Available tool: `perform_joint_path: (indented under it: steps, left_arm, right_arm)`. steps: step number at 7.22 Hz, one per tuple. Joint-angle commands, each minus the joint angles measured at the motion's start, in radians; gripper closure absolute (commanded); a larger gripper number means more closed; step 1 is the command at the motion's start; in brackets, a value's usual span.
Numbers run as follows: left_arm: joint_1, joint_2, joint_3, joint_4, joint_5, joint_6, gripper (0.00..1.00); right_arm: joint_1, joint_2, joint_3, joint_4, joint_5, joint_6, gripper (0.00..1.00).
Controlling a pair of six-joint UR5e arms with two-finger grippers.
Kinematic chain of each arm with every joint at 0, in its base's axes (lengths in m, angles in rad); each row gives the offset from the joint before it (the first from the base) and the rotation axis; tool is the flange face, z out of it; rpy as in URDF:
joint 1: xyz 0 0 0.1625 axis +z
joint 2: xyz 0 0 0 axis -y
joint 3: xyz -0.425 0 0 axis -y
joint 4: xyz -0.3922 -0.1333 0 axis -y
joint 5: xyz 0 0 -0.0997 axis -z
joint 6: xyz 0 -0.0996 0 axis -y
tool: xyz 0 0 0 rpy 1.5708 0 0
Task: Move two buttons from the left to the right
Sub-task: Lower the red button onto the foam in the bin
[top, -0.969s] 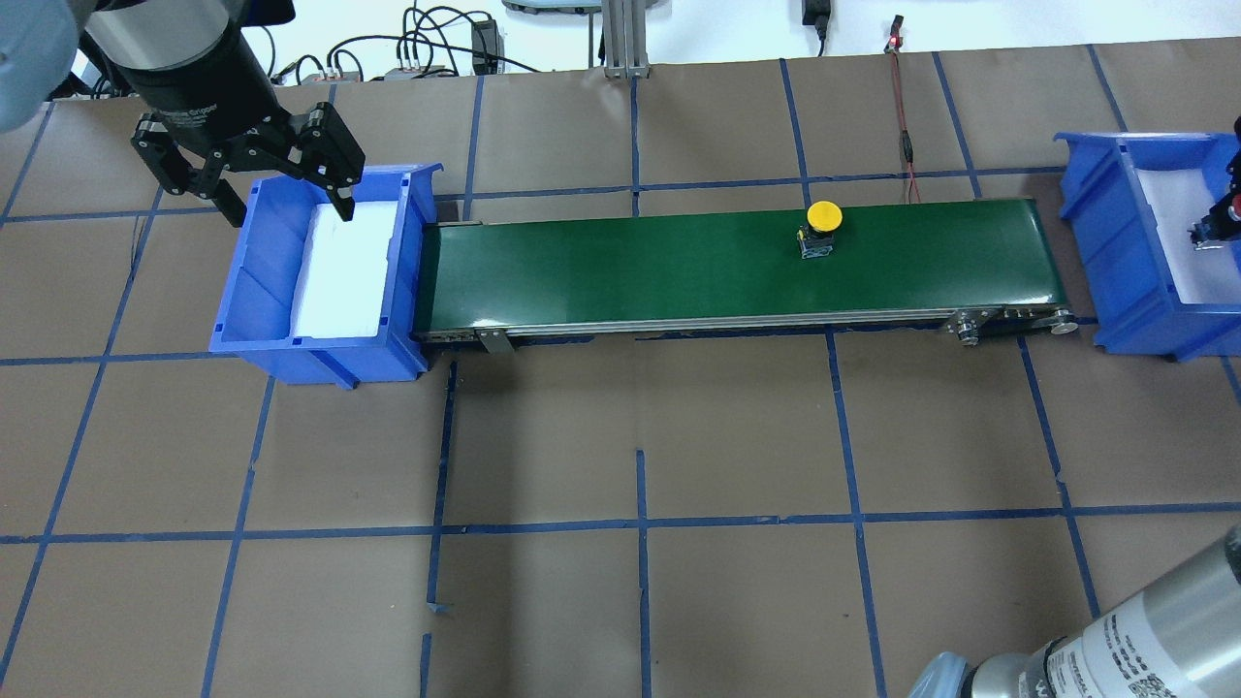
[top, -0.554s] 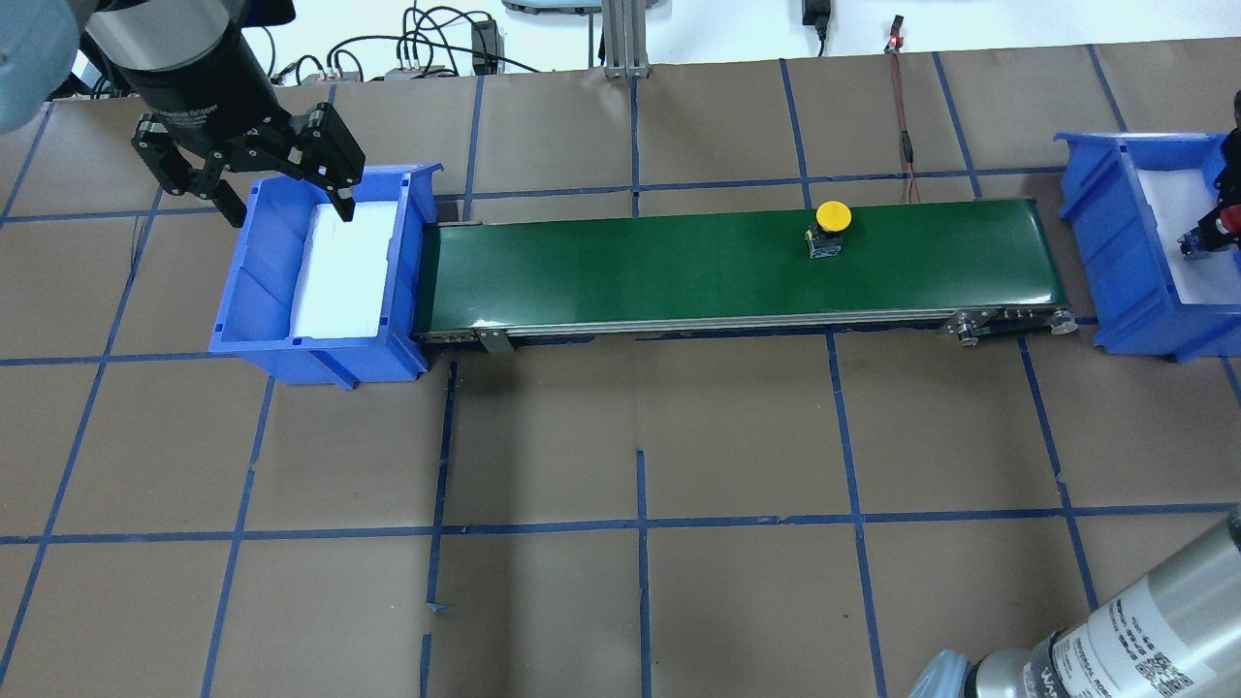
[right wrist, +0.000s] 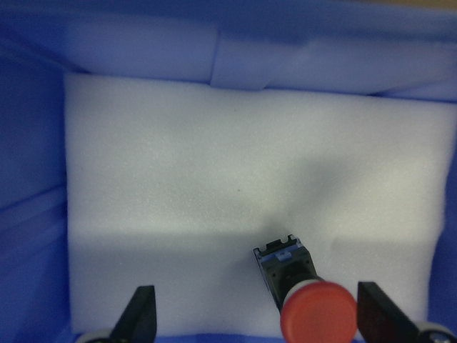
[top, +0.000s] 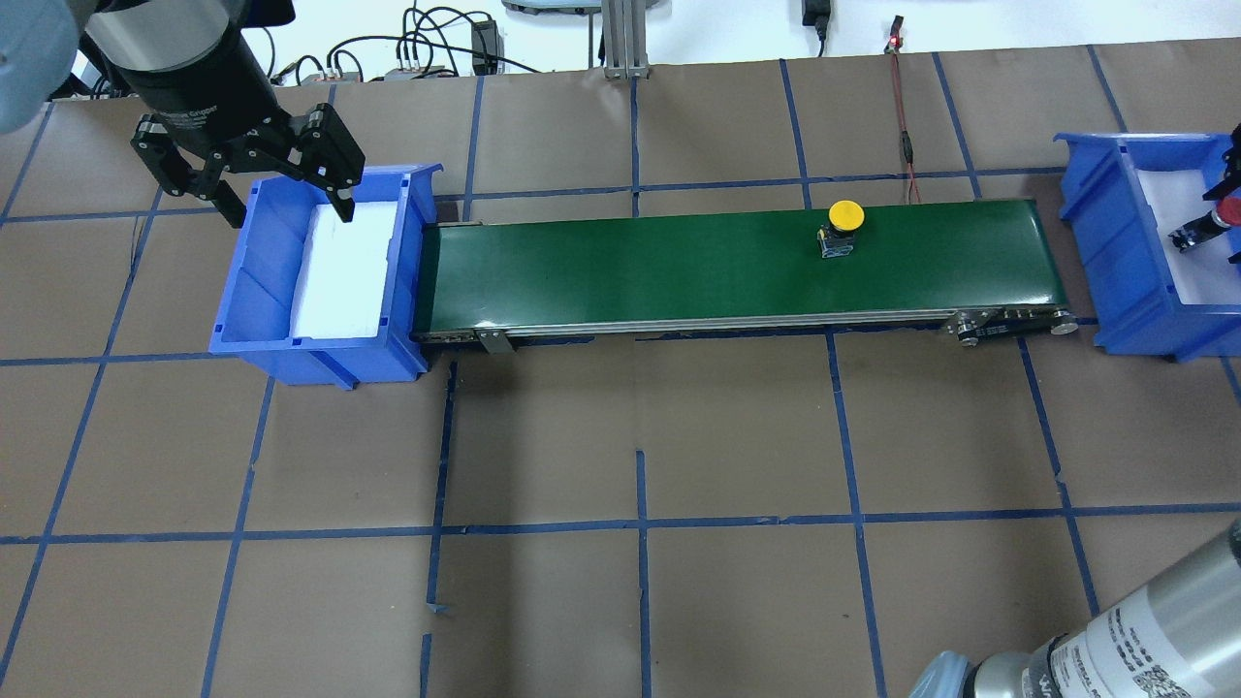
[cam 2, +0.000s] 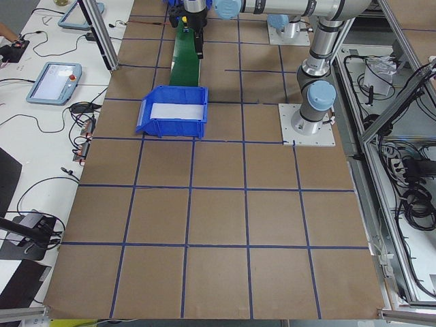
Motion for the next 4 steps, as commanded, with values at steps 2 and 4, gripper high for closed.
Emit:
perform_joint_path:
  steps: [2,4]
  left_arm:
    - [0.0,-0.001,-0.001,0.001,0.001,0.001,0.0]
    - [0.0,-0.001,-0.001,0.001,0.001,0.001,0.0]
  right_arm:
    - [0.136,-0.133,-0.008,0.13,-0.012,0.099,0.0]
    - [0.274,-0.139,0.033,0.136,-0.001,0.284,0.0]
